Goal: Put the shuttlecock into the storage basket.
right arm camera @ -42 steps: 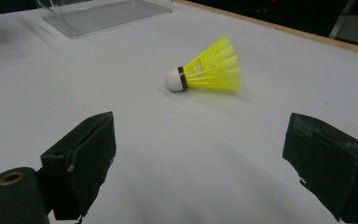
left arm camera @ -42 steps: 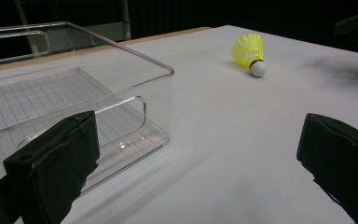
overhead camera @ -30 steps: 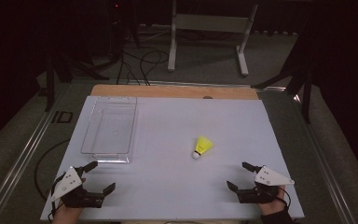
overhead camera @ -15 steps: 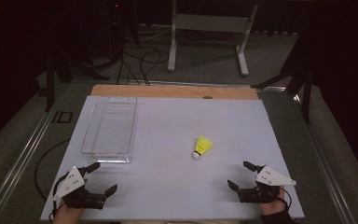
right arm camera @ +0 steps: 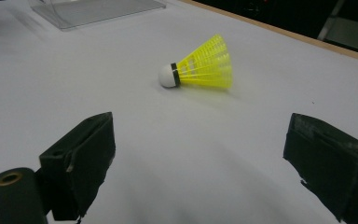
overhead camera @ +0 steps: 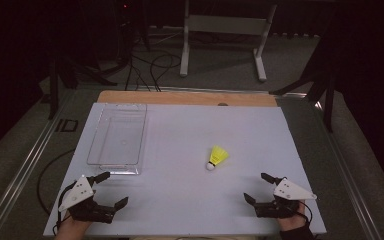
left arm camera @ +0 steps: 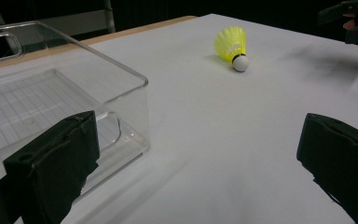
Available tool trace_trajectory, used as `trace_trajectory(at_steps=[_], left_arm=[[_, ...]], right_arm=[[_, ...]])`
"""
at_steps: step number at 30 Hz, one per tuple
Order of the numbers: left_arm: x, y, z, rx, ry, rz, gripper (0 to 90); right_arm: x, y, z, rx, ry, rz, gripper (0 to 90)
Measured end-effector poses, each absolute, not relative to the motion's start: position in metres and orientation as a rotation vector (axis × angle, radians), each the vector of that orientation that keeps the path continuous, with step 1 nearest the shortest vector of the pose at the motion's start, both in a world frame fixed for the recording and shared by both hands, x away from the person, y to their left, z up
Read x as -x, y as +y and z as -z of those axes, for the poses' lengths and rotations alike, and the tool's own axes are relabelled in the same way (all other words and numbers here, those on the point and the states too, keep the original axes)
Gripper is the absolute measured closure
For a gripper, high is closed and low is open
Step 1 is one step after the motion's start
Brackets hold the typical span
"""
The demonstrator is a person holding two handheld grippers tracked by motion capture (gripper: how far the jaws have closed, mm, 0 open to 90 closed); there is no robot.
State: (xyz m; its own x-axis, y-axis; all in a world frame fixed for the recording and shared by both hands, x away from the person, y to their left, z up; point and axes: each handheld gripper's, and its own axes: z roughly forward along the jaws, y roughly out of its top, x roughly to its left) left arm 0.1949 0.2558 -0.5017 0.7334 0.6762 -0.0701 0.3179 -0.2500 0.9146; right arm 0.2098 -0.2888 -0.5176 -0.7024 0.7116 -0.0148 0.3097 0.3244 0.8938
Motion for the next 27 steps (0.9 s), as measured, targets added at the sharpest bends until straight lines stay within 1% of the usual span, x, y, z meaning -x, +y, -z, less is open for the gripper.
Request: trace_trajectory(at_steps=[10,16,17,27], left_arm=[[-0.197,0.253,0.482,-1.877,0.754,-0.407,0.0],[-0.199,0.249,0.471,-1.916,0.733,-0.383,0.0],[-0.201,0.247,0.465,-1.925,0.725,-0.363,0.0],[-0.212,0.235,0.447,-1.97,0.684,-0.339,0.0]], right_arm=[[-0.209,-0.289,0.517,-0.908,2.184,-1.35,9.1],[-0.209,-0.289,0.516,-0.909,2.184,-1.354,9.1],[-0.209,-0.289,0.516,-0.909,2.186,-1.353,9.1],[-0.209,-0.289,0.516,-0.907,2.182,-1.354,9.1]])
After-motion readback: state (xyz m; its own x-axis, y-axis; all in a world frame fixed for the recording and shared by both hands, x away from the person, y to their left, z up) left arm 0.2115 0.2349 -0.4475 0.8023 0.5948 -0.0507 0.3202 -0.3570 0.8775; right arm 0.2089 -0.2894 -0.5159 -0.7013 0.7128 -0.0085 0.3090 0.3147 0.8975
